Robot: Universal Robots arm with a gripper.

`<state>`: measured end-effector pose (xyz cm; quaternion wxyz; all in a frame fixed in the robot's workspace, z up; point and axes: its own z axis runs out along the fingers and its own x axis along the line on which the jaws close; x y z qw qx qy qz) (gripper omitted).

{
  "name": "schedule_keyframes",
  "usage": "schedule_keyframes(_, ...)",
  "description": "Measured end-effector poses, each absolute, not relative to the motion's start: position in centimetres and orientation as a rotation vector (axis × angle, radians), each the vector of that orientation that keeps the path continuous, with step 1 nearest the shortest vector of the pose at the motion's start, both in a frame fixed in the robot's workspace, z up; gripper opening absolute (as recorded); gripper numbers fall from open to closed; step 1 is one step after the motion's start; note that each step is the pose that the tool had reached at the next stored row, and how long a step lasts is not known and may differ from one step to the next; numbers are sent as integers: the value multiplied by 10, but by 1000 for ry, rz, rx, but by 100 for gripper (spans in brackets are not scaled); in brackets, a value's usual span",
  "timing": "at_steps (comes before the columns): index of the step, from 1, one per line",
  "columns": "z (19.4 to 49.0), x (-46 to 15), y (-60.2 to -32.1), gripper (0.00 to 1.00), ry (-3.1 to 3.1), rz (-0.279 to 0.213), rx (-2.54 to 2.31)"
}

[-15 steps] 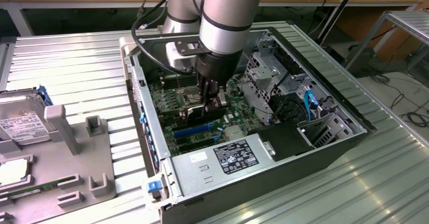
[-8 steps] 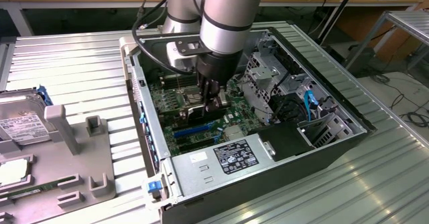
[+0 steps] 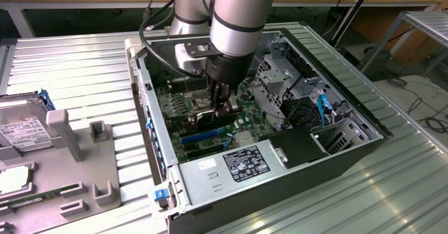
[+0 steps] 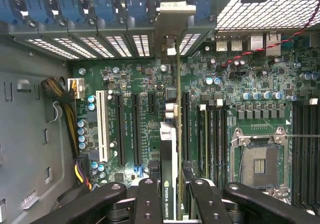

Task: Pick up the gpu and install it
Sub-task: 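Insert the gpu into the slot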

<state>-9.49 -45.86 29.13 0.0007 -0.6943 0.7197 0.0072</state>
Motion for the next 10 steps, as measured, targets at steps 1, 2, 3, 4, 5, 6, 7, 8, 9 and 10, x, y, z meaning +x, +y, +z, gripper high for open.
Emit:
schedule_keyframes(1, 291, -95, -459, 27, 2260, 23, -2180)
schedule_keyframes(2, 291, -95, -459, 27, 2261, 23, -2180)
schedule_keyframes(3, 291, -96, -459, 27, 2261, 23, -2179)
schedule_keyframes(4, 291, -96, -459, 27, 2261, 23, -2179)
schedule_keyframes(5, 291, -95, -459, 27, 2261, 23, -2180)
schedule_keyframes(6, 291, -95, -459, 27, 2261, 23, -2180)
schedule_keyframes(7, 291, -96, -459, 27, 2261, 23, -2180)
schedule_keyframes(8, 290, -96, -459, 27, 2261, 22, -2180)
schedule_keyframes(9, 290, -96, -459, 27, 2261, 22, -2180)
schedule_keyframes(10, 289, -96, -459, 27, 2261, 22, -2180)
